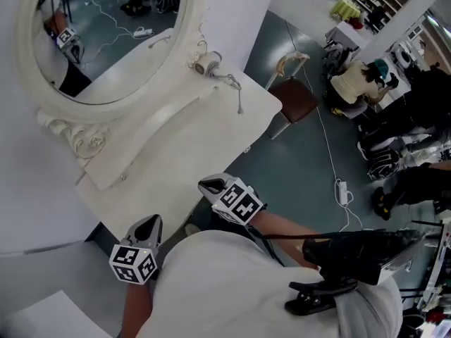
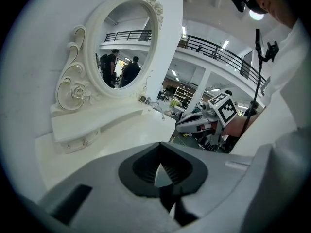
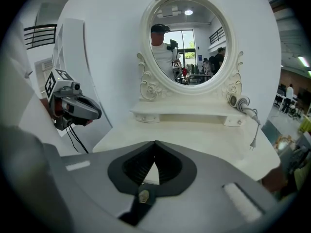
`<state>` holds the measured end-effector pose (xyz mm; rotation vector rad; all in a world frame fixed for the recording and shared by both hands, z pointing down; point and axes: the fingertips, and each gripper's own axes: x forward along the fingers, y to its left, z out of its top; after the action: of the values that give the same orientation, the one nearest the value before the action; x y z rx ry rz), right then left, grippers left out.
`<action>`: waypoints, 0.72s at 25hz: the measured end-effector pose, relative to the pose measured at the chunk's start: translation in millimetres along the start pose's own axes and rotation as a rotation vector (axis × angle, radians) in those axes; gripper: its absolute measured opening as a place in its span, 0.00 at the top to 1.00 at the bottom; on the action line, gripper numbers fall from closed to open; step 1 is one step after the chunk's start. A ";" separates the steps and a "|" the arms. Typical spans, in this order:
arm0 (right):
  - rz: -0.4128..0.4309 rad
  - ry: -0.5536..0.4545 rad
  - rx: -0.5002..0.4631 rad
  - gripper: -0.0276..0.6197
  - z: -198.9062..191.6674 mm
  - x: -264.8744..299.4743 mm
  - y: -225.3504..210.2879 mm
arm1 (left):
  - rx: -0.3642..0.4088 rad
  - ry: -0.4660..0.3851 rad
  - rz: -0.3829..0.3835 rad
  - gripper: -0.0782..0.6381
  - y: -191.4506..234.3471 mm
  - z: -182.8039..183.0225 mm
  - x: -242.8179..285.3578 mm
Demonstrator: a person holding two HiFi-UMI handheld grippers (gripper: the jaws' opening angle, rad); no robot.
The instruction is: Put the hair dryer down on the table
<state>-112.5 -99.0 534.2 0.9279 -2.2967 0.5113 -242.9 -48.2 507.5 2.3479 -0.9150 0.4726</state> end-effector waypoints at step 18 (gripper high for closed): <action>-0.025 0.000 0.015 0.96 -22.3 -11.8 -33.6 | 0.038 0.052 -0.085 0.89 -17.6 11.5 56.3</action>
<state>-72.8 -103.9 547.2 0.9632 -2.2810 0.5185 -189.6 -72.8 520.3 2.3862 -0.7854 0.5185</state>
